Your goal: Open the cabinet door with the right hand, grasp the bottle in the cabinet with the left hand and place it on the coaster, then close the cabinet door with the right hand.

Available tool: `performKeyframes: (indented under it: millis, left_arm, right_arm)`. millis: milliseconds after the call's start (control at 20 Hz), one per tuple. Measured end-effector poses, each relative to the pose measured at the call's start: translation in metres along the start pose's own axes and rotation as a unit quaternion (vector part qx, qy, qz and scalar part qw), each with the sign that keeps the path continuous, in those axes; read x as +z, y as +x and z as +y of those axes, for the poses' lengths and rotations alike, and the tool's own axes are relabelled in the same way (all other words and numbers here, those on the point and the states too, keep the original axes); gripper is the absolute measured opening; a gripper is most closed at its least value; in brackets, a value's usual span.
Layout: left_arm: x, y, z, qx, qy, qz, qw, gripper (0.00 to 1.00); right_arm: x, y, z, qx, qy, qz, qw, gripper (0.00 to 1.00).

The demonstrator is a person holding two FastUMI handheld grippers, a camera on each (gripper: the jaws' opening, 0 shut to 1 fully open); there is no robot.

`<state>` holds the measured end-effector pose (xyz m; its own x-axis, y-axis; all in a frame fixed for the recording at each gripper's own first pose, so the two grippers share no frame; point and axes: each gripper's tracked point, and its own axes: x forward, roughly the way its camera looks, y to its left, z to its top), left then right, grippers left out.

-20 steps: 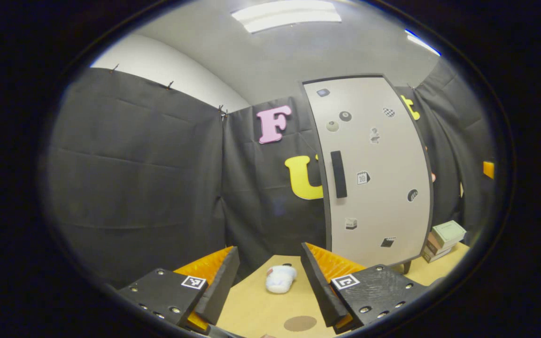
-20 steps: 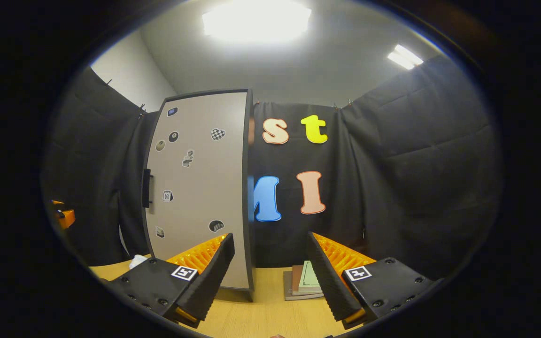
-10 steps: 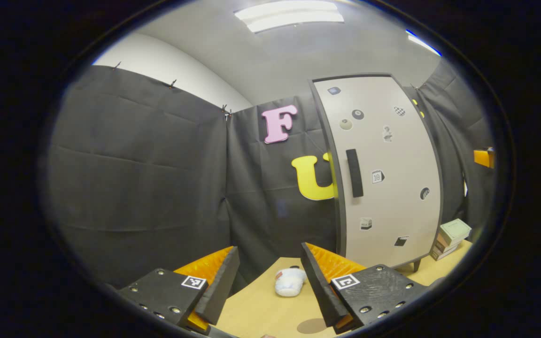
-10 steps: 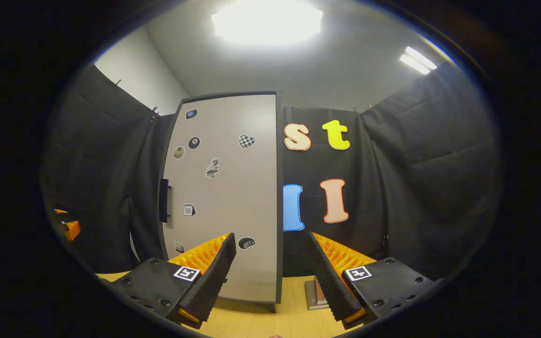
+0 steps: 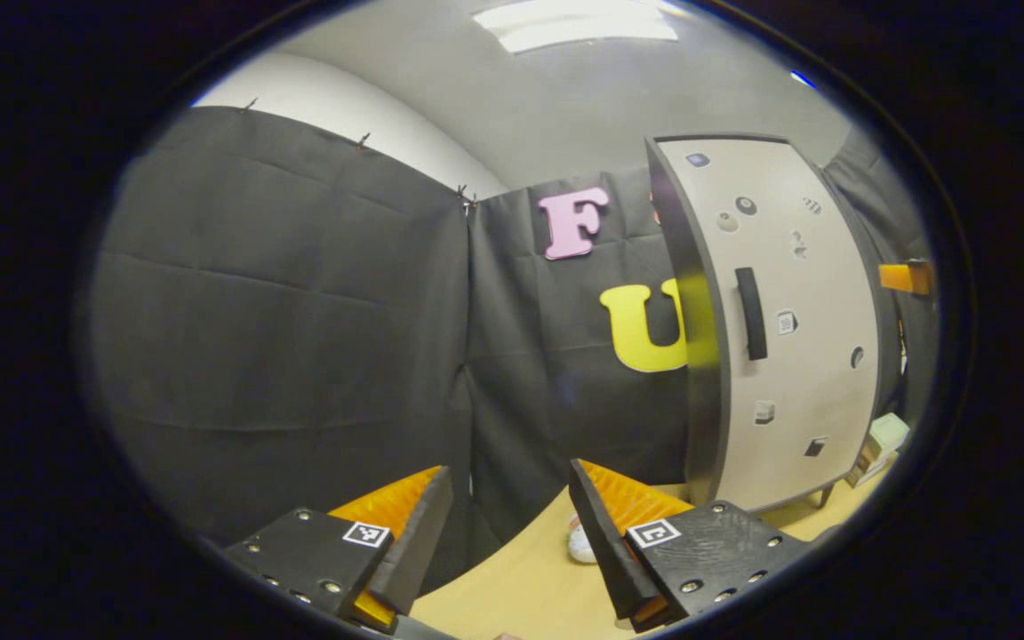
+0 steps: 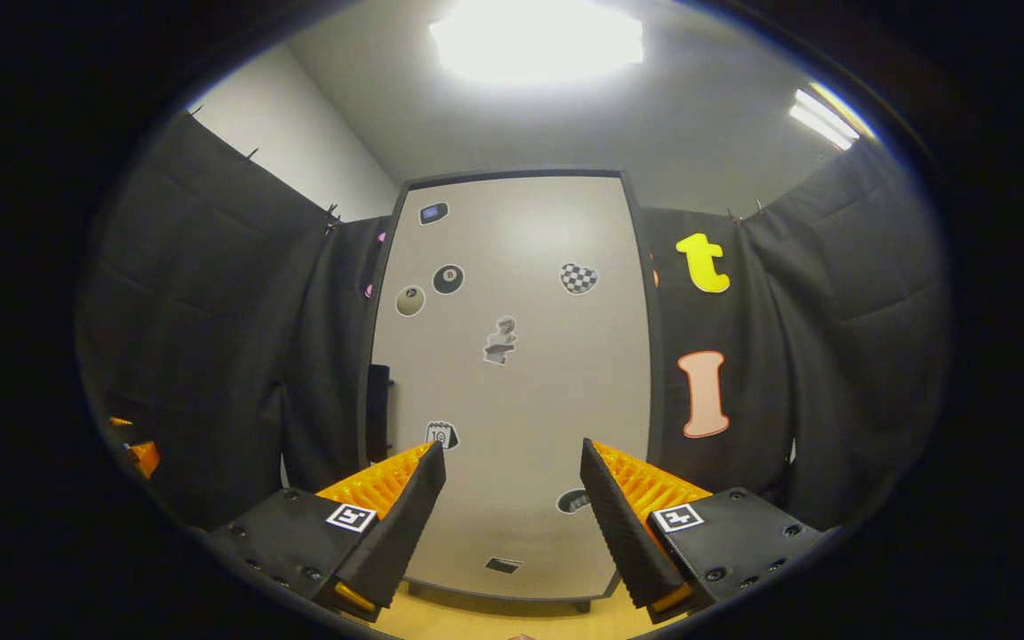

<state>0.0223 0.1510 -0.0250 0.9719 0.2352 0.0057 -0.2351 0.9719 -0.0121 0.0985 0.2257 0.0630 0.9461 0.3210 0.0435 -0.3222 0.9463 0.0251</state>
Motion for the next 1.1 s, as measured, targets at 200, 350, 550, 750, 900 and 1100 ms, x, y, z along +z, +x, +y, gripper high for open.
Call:
performKeyframes:
  millis: [200,350,550,750,900,1100]
  left_arm:
    - [-0.009,0.008,0.036,0.021,0.006,0.004,1.000,0.79]
    - [-0.016,0.017,0.055,0.033,0.006,0.005,0.999,0.81]
    - [-0.028,0.028,0.076,0.041,0.009,0.008,0.999,0.80]
    - [-0.045,0.044,0.089,0.044,0.009,0.019,0.999,0.80]
    - [-0.061,0.056,0.095,0.047,0.007,0.031,0.998,0.80]
    - [-0.072,0.059,0.120,0.060,0.010,0.037,0.997,0.80]
  right_arm:
    - [0.007,0.027,0.035,0.009,-0.003,-0.007,1.000,0.97]
    - [0.005,0.048,0.058,0.015,-0.008,-0.002,1.000,0.95]
    - [-0.002,0.073,0.084,0.015,-0.007,0.007,1.000,0.98]
    - [-0.011,0.098,0.109,0.023,0.000,0.019,1.000,0.98]
    - [-0.020,0.119,0.124,0.025,-0.002,0.033,0.999,0.96]
    - [-0.039,0.140,0.140,0.026,0.004,0.062,0.998,0.98]
